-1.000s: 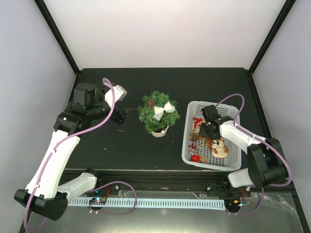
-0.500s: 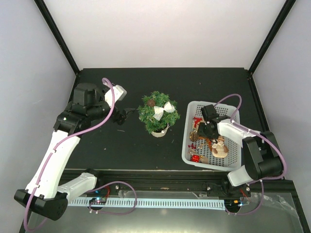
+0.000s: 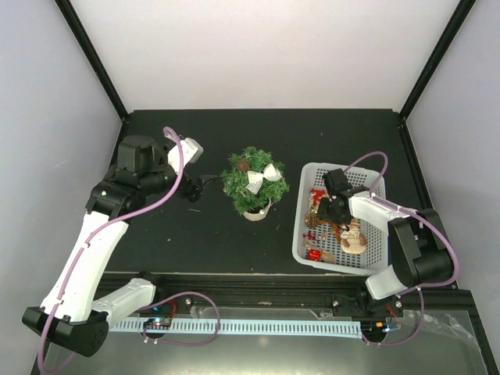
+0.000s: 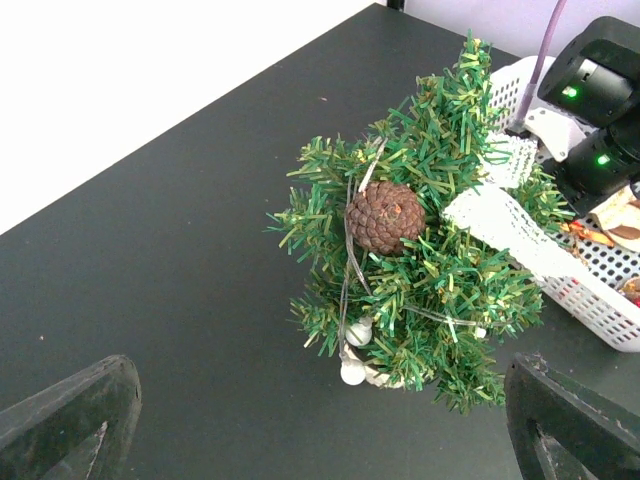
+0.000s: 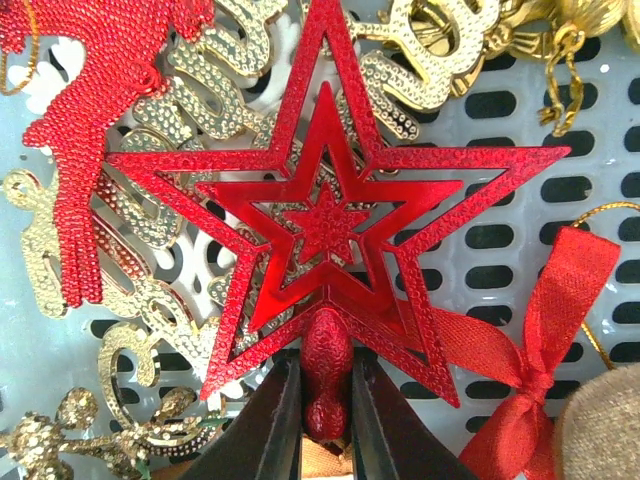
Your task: Decorate the small christmas tree
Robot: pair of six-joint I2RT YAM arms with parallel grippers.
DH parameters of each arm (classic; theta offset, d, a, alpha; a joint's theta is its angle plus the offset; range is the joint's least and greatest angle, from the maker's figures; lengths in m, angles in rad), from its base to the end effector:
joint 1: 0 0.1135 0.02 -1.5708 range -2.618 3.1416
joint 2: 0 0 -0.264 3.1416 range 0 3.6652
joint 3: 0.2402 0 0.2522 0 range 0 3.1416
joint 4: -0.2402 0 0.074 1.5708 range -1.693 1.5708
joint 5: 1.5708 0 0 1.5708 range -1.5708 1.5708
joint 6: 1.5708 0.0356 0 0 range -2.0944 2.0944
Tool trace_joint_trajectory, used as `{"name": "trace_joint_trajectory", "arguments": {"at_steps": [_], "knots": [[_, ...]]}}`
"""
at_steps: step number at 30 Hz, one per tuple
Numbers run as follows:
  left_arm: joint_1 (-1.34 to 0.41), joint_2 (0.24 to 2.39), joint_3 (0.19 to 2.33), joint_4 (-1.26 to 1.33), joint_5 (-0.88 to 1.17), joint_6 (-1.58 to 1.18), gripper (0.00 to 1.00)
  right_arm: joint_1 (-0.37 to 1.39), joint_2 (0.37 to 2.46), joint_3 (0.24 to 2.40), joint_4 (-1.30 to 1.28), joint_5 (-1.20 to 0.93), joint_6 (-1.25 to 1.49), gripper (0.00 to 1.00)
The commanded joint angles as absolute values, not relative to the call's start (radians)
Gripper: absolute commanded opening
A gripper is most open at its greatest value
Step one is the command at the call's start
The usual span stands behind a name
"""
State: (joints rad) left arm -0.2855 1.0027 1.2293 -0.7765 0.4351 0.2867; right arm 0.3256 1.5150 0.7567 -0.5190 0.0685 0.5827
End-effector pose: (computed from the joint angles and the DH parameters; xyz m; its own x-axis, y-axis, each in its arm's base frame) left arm 0.1817 -0.0690 0.3940 -0.3112 0.3586 -0.8801 0.7175 0.6959 0.0298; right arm 0.2434 0.0796 0.1474 -0.9226 0.2680 -0.2776 0.2483 0.9630 0.1045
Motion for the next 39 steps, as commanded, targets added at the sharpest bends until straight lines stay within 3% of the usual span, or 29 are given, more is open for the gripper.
{"name": "trace_joint_trajectory", "arguments": {"at_steps": [1, 12, 19, 29, 39], "knots": [[-0.29, 0.977, 1.223, -0.761, 0.448, 0.269, 0.99, 0.313, 1.494, 0.731, -0.519, 0.097, 0.597, 0.15], [-0.29, 0.987, 1.28, -0.771, 0.445, 0.262, 0.99, 0.312, 1.335, 0.781, -0.617, 0.168, 0.591, 0.14], [-0.292, 1.012, 1.368, -0.829, 0.48, 0.272, 0.99, 0.389, 1.108, 0.782, -0.682, 0.198, 0.575, 0.13], [-0.302, 1.045, 1.527, -0.972, 0.627, 0.318, 0.99, 0.743, 0.818, 0.952, -0.818, 0.458, 0.6, 0.13], [-0.319, 1.095, 1.601, -1.074, 0.816, 0.276, 0.99, 1.135, 0.944, 1.113, -0.743, 0.63, 0.523, 0.12]]}}
